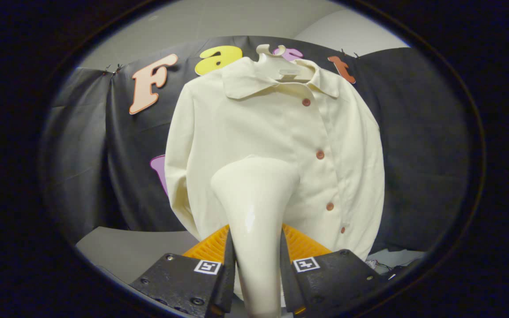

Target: Iron the clothes twice with a garment steamer, once on the left side and once on the right side.

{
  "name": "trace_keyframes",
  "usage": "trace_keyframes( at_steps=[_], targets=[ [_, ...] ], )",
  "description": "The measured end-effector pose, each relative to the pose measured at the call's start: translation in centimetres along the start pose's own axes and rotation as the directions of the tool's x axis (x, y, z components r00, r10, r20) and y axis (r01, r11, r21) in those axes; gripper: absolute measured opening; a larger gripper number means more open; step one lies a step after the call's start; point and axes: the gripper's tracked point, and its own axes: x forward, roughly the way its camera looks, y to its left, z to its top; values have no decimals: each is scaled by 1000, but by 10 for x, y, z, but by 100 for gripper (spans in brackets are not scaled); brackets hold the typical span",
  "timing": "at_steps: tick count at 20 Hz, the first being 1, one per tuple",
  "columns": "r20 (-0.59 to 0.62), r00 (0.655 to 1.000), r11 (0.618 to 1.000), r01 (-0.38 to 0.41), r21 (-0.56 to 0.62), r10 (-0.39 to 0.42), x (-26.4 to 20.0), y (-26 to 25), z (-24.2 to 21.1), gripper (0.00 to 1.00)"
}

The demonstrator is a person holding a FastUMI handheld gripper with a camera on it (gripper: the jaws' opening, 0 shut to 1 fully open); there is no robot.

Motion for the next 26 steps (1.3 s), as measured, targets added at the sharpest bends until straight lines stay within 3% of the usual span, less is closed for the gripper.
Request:
trace_keyframes(
  at_steps=[26],
  targets=[
    [-125, 991, 999, 36, -1, -36, -12, -46, -198, 46]
  ],
)
